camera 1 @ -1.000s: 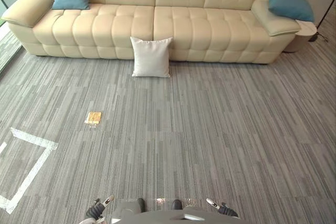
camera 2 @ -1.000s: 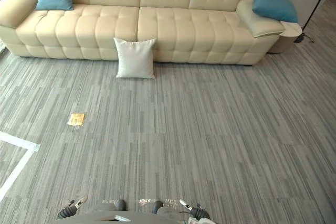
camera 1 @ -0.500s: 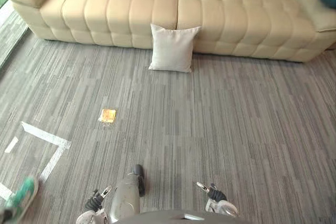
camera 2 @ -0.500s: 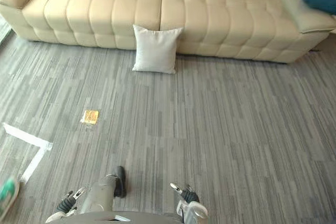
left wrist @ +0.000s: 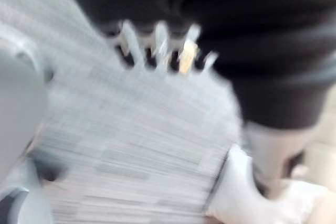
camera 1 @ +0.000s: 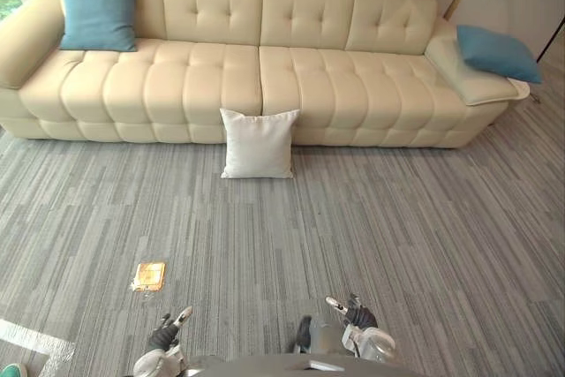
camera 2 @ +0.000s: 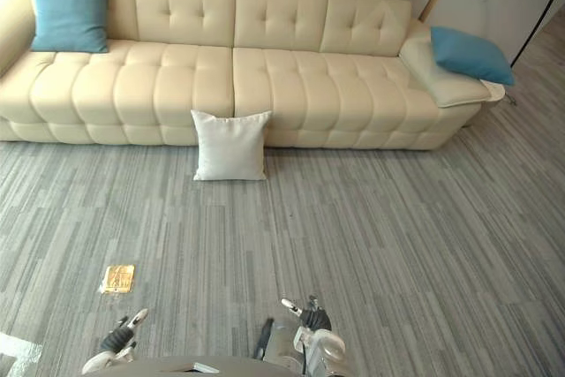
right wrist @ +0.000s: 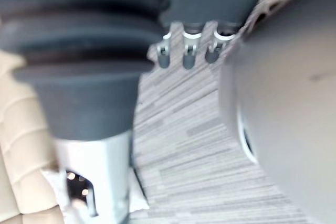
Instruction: Pick up cushions and gather them together orderly.
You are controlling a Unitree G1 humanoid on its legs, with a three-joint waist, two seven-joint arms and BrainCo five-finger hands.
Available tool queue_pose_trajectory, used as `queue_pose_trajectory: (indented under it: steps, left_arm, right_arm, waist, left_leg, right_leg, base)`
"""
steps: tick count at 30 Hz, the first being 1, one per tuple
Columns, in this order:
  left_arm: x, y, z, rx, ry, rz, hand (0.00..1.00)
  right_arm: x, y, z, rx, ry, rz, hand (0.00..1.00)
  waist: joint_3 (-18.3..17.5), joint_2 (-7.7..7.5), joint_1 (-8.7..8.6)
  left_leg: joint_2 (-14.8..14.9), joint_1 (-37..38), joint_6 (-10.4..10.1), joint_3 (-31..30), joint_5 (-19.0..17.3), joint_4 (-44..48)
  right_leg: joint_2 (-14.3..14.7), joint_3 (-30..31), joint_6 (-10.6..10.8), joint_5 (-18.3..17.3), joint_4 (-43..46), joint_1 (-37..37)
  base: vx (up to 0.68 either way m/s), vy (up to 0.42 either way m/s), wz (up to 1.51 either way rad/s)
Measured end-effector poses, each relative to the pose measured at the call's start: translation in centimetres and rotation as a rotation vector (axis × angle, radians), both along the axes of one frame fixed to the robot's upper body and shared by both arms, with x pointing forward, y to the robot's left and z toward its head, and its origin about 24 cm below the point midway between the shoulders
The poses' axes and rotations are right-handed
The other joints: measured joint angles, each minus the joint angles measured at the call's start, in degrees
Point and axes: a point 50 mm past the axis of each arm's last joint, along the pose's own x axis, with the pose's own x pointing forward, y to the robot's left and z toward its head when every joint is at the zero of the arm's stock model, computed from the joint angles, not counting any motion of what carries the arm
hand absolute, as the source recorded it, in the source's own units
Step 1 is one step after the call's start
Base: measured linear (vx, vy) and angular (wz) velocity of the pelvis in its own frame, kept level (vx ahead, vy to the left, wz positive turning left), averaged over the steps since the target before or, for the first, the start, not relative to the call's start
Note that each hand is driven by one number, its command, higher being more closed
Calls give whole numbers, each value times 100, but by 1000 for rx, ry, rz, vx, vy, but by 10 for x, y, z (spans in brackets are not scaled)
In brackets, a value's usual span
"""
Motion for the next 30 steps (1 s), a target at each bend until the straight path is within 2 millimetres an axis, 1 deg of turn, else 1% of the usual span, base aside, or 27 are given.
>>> queue_pose_trajectory:
  steps: [1,2,3,4,6,7,8,9,10,12,13,14,15,17,18,19,20,21,22,23,24,25,26,27,28,29,30]
  left_arm:
    - [0,-1,0,-3,0,-1,0]
    - [-1,-2,-1,-7,6,0,0]
    - [-2,-7,-2,-22,15,3,0]
    - [-1,-14,-4,-39,18,3,0]
    - [4,-26,-4,-64,13,-8,0]
    - [5,-28,-4,-67,10,-13,0]
    - [6,-32,-4,-75,5,-20,0]
    - [8,-29,-3,-76,-6,-16,0]
    - [13,-27,-1,-79,-35,2,0]
    - [16,-27,1,-81,-53,23,0]
    - [18,-26,2,-84,-68,43,0]
    - [18,-25,3,-82,-71,47,0]
    - [20,-24,4,-77,-81,49,0]
    - [22,-23,6,-69,-100,49,0]
    - [23,-22,6,-65,-105,48,0]
    - [23,-19,7,-54,-109,47,0]
    - [23,-19,7,-53,-110,46,0]
    - [24,-18,7,-50,-112,45,0]
    - [21,-19,6,-49,-104,38,0]
    - [19,-17,6,-44,-99,38,0]
    - [16,-9,6,-21,-90,37,0]
    - [15,-4,6,-9,-84,37,0]
    - [14,-1,6,-3,-80,37,0]
    - [11,4,5,3,-65,38,0]
    - [8,4,3,2,-47,39,0]
    - [6,3,3,-1,-42,38,0]
    - [5,1,2,-6,-32,30,0]
  right_arm:
    - [0,0,0,-1,0,0,0]
    - [-3,-1,-1,-2,8,-2,0]
    - [-11,-6,-3,-14,30,-5,0]
    - [-10,-12,-2,-28,27,-3,0]
    - [-1,-18,4,-51,-8,6,0]
    - [-1,-19,4,-53,-10,3,0]
    - [-2,-20,4,-56,-6,4,0]
    - [-3,-20,3,-56,0,6,0]
    - [-7,-18,1,-56,15,25,0]
    - [-8,-17,1,-60,20,38,0]
    - [-9,-17,0,-63,26,48,0]
    - [-10,-17,0,-62,28,51,0]
    - [-8,-14,0,-59,26,59,0]
    - [-11,-13,-2,-40,34,38,0]
    - [-11,-11,-2,-34,37,34,0]
    - [-8,-6,-2,-19,31,32,0]
    - [-7,-5,-2,-16,30,32,0]
    - [-7,-2,-2,-10,28,30,0]
    - [-9,-2,-3,-13,35,32,0]
    - [-10,-1,-4,-13,41,36,0]
    - [-11,8,-5,7,48,47,0]
    - [-10,21,-7,39,52,55,0]
    - [-10,26,-7,50,52,58,0]
    - [-11,33,-8,70,58,57,0]
    - [-12,33,-9,76,59,45,0]
    - [-12,32,-9,75,59,37,0]
    - [-12,30,-8,72,55,30,0]
  waist:
    - [4,4,-16]
    - [10,7,-47]
    - [72,98,-72]
    - [93,183,-75]
    - [104,398,-89]
    - [97,433,-106]
    - [54,508,-142]
    - [50,547,-189]
    - [46,537,-213]
    - [48,522,-171]
    - [53,559,-129]
    - [57,551,-114]
    - [69,524,-73]
    - [67,520,69]
    - [69,516,102]
    - [71,490,134]
    - [78,472,148]
    - [99,436,152]
    - [96,417,190]
    - [94,373,215]
    - [-11,204,177]
    - [-59,63,186]
    - [-64,14,208]
    - [-96,-87,216]
    - [-109,-105,231]
    - [-107,-100,240]
    - [-107,-73,231]
  left_leg:
    - [7,87,-31,-22,-17,-69]
    - [-12,310,-149,-96,-78,-184]
    - [29,562,-224,-238,-136,-245]
    - [104,680,-161,-380,-91,-195]
    - [237,703,-201,-721,138,-29]
    - [282,706,-217,-826,187,43]
    - [437,702,-240,-1108,334,375]
    - [610,567,-303,-1373,520,1006]
    - [771,-34,-589,-1737,1216,2454]
    - [879,-526,-910,-1824,1586,3520]
    - [1130,-1206,-823,-1462,1365,4708]
    - [1173,-1357,-765,-1310,1250,4892]
    - [1200,-1640,-624,-1036,985,5039]
    - [1196,-2198,-486,-556,555,4697]
    - [1195,-2320,-454,-442,475,4480]
    - [1135,-2599,-364,-101,382,3406]
    - [1093,-2644,-350,-22,395,3036]
    - [948,-2691,-320,4,545,2216]
    - [788,-2630,-253,-85,1314,1409]
    - [701,-2548,-132,-54,1497,1363]
    - [474,-2481,-125,52,1361,1268]
    - [422,-2517,-60,117,1209,1384]
    - [406,-2516,-47,122,1155,1444]
    - [369,-2503,41,159,1055,1591]
    - [246,-2223,102,228,893,1525]
    - [192,-2061,114,270,842,1423]
    - [102,-1762,113,286,769,1219]
  right_leg:
    - [56,40,20,204,-530,-21]
    - [138,155,74,551,-1350,8]
    - [241,340,-29,1318,-1468,135]
    - [265,391,-131,1459,-1107,116]
    - [269,359,-227,722,-243,-111]
    - [271,322,-224,580,-100,-107]
    - [337,215,-262,244,123,28]
    - [392,58,-325,43,143,304]
    - [471,-49,-344,-183,-3,755]
    - [533,-21,-352,-241,-217,1054]
    - [652,-15,-431,-298,-627,1548]
    - [659,-5,-430,-300,-735,1711]
    - [663,42,-412,-308,-999,2046]
    - [651,171,-256,-193,-1478,2592]
    - [635,205,-230,-179,-1573,2705]
    - [552,310,-109,-146,-1887,3016]
    - [503,339,-41,-158,-1944,3101]
    - [395,386,126,-215,-2059,3277]
    - [281,491,366,-323,-2119,3435]
    - [225,559,406,-337,-2153,3505]
    - [44,654,322,-250,-2339,3571]
    - [-6,727,269,69,-2482,3550]
    - [-30,768,282,149,-2515,3569]
    - [-118,859,345,318,-2549,3622]
    - [-244,985,460,477,-2225,3621]
    - [-307,1060,464,481,-1888,3515]
    - [-405,1233,476,509,-1047,3232]
  base:
    - [462,-215,30]
    - [497,-227,40]
    - [666,-273,41]
    - [548,-238,21]
    - [584,-291,6]
    - [533,-269,13]
    - [535,-241,25]
    - [726,-314,42]
    - [511,-215,35]
    - [365,-94,7]
    - [428,-45,-12]
    - [506,-23,-16]
    - [410,27,-16]
    - [439,87,-30]
    - [501,209,-45]
    - [342,164,-36]
    - [532,298,-33]
    - [339,236,-28]
    - [421,302,-32]
    - [334,239,-21]
    - [431,289,-15]
    - [507,328,-9]
    - [476,300,-18]
    - [449,268,-21]
    - [345,208,-25]
    - [336,226,-31]
    - [287,197,-14]
